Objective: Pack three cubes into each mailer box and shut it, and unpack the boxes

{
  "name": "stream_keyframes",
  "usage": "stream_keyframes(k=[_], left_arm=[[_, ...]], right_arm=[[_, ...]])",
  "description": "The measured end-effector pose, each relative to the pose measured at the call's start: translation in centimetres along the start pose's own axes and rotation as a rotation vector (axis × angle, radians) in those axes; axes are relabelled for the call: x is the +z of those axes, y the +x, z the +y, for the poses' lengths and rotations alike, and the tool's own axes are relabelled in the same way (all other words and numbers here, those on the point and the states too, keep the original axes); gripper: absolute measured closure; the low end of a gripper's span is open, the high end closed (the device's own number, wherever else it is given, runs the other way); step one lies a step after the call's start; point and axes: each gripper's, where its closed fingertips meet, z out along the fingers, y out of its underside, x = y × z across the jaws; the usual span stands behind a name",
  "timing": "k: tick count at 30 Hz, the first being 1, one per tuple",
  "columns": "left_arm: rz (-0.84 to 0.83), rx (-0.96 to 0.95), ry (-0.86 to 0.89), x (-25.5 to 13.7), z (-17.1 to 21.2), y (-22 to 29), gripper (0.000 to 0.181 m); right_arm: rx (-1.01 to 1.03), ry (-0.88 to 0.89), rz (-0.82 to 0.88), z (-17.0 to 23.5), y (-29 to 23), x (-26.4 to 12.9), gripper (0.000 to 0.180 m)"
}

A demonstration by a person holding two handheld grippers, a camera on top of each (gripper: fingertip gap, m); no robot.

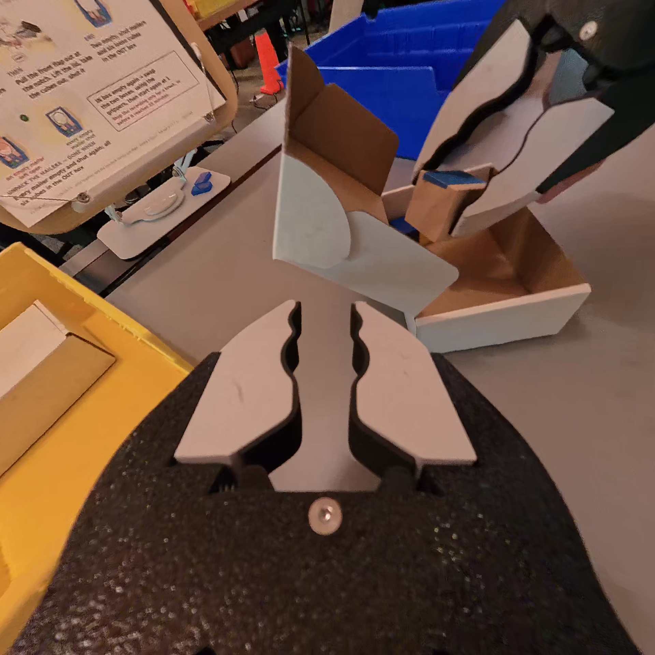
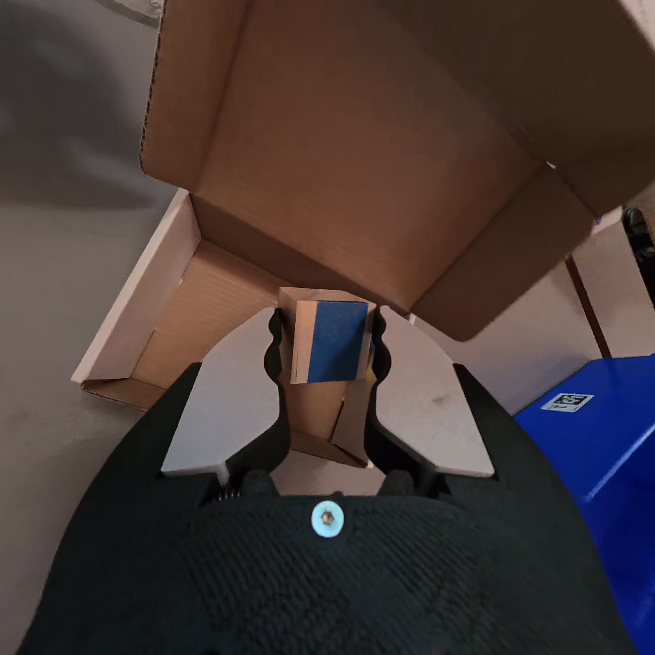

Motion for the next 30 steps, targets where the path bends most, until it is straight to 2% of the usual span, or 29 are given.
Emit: stream_keyframes(k=[6,11,13,17,20,23,27,30], left_arm=[[-0.006,-0.25,0.038,-0.1,-0.4,-1.1,0.161],[0.004,-0.268,0.029,0.0,-0.6,-0.7,0.16],[0.005,-0.253,0.024,-0.1,-0.8,-0.5,0.158],[0.003,-0.216,-0.007,-0.2,-0.9,0.0,0.158],[0.007,-0.197,-0.024,-0.3,-1.1,0.4,0.158],[0.021,-0.174,-0.031,-0.4,-1.3,0.9,0.158],[0.023,-0.154,-0.052,-0.2,-0.8,1.0,0.158],[0.034,-0.161,-0.066,0.0,-0.5,1.2,0.158]], right_arm=[[0.148,0.08,0.0,1.6,0.6,-1.5,0.13],[0.199,0.091,0.108,3.2,3.3,-4.2,0.13],[0.247,0.087,0.223,4.3,7.0,-6.4,0.13],[0.395,-0.072,0.448,10.0,17.2,-9.7,0.13],[0.524,-0.197,0.42,14.2,21.7,-8.2,0.13],[0.569,-0.337,0.295,17.4,22.2,-4.9,0.131],[0.459,-0.451,0.213,19.0,21.7,-1.3,0.131],[0.465,-0.5,0.157,19.4,20.8,0.6,0.132]])
